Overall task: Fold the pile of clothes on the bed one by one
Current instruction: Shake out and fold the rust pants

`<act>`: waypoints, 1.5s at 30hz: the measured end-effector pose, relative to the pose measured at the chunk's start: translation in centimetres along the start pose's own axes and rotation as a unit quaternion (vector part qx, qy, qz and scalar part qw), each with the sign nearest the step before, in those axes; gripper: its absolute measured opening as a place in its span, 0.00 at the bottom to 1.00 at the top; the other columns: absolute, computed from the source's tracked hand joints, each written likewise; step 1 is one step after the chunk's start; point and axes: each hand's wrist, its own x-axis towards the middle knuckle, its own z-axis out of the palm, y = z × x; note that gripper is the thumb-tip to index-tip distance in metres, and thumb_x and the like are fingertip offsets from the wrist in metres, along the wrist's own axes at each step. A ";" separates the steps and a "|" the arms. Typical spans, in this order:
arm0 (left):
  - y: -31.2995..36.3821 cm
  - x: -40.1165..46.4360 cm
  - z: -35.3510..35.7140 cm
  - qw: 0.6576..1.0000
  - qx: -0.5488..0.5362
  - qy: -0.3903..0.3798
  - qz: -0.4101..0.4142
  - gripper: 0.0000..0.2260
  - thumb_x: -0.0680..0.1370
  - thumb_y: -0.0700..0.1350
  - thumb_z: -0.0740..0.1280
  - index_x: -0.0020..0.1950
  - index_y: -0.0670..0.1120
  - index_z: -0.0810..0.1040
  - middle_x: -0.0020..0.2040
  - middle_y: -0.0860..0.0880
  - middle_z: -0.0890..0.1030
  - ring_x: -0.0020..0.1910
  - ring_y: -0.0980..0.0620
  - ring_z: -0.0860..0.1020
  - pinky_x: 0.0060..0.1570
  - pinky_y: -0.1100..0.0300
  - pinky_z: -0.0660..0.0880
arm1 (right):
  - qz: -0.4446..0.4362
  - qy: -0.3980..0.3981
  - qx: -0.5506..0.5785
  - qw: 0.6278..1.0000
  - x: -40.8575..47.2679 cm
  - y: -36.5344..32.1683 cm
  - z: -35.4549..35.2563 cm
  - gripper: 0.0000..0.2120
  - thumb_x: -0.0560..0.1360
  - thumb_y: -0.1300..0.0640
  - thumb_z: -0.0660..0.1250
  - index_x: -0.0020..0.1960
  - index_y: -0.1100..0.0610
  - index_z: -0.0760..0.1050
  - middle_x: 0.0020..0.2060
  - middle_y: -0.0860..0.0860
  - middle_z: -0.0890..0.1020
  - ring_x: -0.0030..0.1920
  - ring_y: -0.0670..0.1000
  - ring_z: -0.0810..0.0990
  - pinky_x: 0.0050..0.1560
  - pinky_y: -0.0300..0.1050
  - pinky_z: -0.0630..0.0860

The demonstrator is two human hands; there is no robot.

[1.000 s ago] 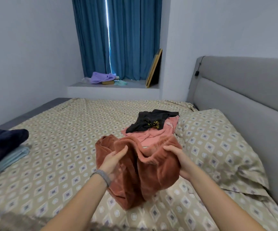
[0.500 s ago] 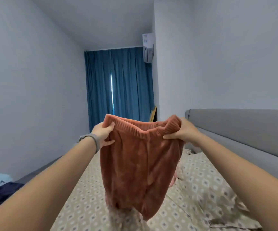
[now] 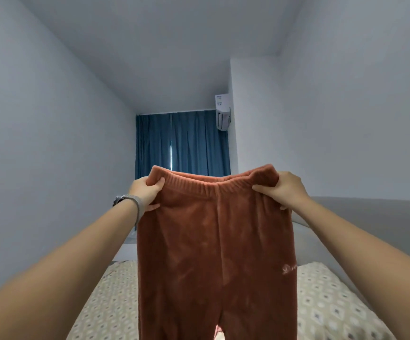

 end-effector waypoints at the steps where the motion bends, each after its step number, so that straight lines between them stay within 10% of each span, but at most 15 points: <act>1: 0.0 0.0 0.0 1.000 0.007 -0.002 0.007 0.06 0.78 0.52 0.68 0.51 0.50 0.77 0.50 0.50 0.77 0.57 0.47 0.74 0.38 0.55 0.78 | -0.004 0.001 -0.017 1.000 0.0 0.3 -0.1 0.15 0.67 0.38 0.74 0.41 0.48 0.77 0.35 0.47 0.79 0.29 0.48 0.78 0.20 0.36 0.70; 10: 6.0 -1.3 -1.7 0.998 0.031 0.015 0.059 0.08 0.78 0.52 0.68 0.55 0.52 0.76 0.52 0.52 0.76 0.55 0.49 0.74 0.41 0.55 0.79 | 0.046 -0.081 0.193 0.977 0.9 -3.0 -4.2 0.23 0.64 0.46 0.79 0.53 0.56 0.81 0.49 0.50 0.83 0.48 0.49 0.83 0.30 0.41 0.81; 23: 16.3 -3.9 -3.6 0.983 -0.007 0.038 0.182 0.07 0.78 0.51 0.67 0.53 0.51 0.75 0.51 0.51 0.76 0.52 0.51 0.74 0.38 0.57 0.77 | -0.057 0.089 0.048 0.993 1.6 -11.3 -12.4 0.20 0.64 0.36 0.76 0.37 0.51 0.76 0.36 0.46 0.81 0.32 0.54 0.83 0.28 0.40 0.80; 30: 8.5 -0.8 -1.6 0.990 0.026 0.019 0.137 0.05 0.78 0.50 0.68 0.52 0.50 0.76 0.43 0.53 0.76 0.44 0.55 0.75 0.37 0.57 0.77 | -0.005 0.070 0.006 0.998 2.0 -5.3 -6.8 0.25 0.61 0.32 0.75 0.37 0.55 0.80 0.32 0.51 0.84 0.28 0.56 0.83 0.43 0.56 0.83; 45: -6.8 15.5 8.3 0.986 0.147 -0.012 0.082 0.05 0.77 0.54 0.68 0.49 0.54 0.77 0.48 0.52 0.78 0.52 0.48 0.77 0.35 0.59 0.77 | 0.085 0.030 -0.092 0.992 11.7 9.3 8.2 0.28 0.63 0.26 0.68 0.40 0.52 0.79 0.32 0.49 0.84 0.22 0.50 0.80 0.45 0.45 0.80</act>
